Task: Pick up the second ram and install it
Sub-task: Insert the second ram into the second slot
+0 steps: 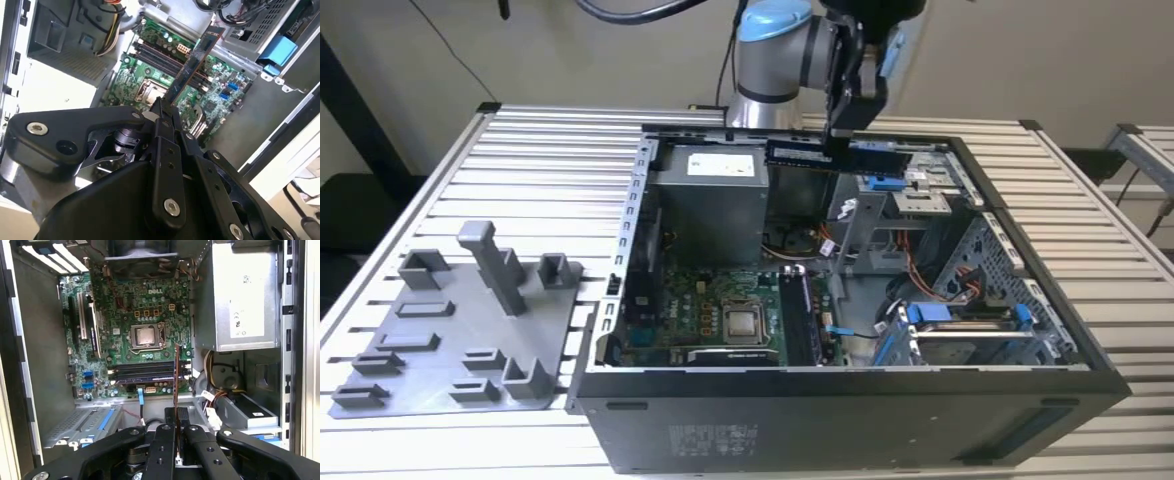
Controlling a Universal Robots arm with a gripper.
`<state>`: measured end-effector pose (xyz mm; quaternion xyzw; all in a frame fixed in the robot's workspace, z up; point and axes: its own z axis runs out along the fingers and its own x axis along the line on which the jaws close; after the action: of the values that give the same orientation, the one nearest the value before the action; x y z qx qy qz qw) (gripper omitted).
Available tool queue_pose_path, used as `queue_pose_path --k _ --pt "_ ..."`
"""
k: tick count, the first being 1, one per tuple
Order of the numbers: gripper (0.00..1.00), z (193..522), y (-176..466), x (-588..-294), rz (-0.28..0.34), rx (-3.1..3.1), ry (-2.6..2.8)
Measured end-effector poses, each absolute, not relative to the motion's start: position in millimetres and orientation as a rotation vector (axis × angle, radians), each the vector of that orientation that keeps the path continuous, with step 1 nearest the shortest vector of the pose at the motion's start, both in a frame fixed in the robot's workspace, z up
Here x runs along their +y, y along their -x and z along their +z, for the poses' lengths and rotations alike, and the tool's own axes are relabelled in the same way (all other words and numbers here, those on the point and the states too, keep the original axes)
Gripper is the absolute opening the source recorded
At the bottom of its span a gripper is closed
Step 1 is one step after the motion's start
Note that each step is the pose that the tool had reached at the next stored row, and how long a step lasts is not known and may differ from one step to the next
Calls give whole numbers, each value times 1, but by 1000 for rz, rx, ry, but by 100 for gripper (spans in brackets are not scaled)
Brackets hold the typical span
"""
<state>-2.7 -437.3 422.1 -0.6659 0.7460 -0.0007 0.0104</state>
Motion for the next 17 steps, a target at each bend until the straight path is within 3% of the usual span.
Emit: queue_pose_path --k 17 --pt "13 420 3 -437 -5 2518 1843"
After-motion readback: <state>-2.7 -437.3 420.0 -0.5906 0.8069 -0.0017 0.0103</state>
